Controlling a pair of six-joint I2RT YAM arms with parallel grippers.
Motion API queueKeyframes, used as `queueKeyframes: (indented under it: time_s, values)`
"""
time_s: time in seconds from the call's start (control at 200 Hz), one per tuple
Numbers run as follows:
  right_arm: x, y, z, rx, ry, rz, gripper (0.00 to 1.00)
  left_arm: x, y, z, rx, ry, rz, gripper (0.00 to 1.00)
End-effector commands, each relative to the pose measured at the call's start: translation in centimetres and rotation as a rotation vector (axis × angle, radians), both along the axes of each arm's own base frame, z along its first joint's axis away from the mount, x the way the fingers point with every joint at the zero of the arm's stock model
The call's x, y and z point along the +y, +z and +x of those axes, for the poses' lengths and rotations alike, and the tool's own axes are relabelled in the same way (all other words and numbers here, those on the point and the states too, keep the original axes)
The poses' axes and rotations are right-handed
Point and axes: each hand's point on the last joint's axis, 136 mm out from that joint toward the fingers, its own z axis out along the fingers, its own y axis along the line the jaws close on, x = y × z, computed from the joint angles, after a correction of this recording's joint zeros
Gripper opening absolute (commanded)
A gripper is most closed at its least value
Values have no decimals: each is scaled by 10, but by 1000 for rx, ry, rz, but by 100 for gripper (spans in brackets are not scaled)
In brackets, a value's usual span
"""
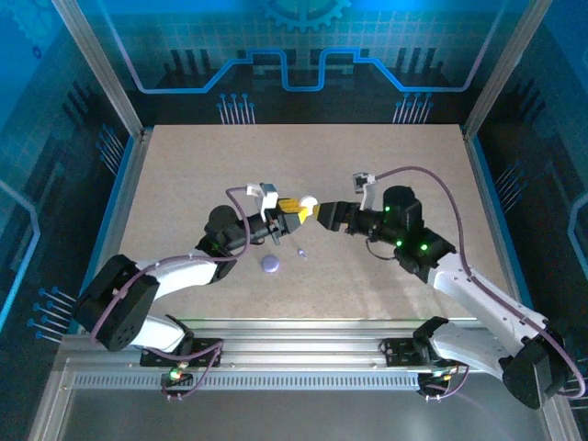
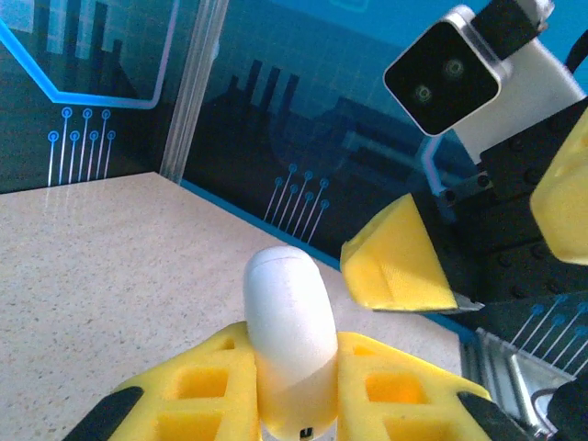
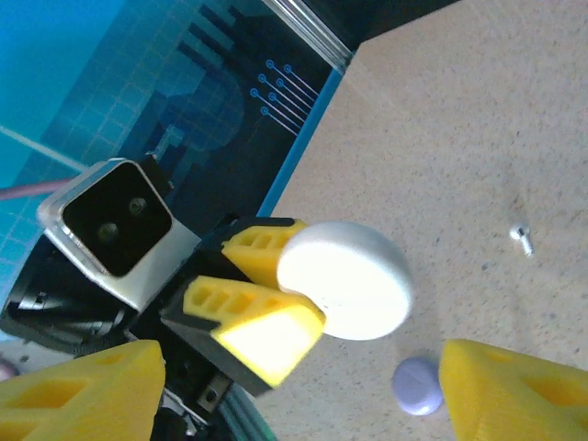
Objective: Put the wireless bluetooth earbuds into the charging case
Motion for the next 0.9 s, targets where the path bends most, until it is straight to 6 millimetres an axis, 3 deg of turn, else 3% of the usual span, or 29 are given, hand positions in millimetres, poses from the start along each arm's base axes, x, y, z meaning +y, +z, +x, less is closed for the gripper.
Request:
queueKeyframes:
  time_s: [0.0,0.16,0.305,0.32,0.36,0.555,0.895]
  values:
    - [-2,26,-16,-215,200,-25,74,-4,45,-18,-85,-144,-145,12]
    - [-13,40,-29,-449,316,-118,73,-12,60,-30,-113,-259,-164,10]
    - [-17,37,-34,-557,384,-185,73,-13,67,-39,-151,-293,-158,11]
    - [-16,47,-34,-585,389,-180,73,-13,68,-40,-155,-296,-157,11]
    - [-15,51,-37,-610,422,-173,73,-12,70,-41,-167,-298,-155,11]
    - [-3,61,-44,-625,548,-118,70,-11,71,-45,-183,-306,-151,12]
    - [3,53,-29,-610,560,-149,63,-11,74,-52,-209,-316,-148,12]
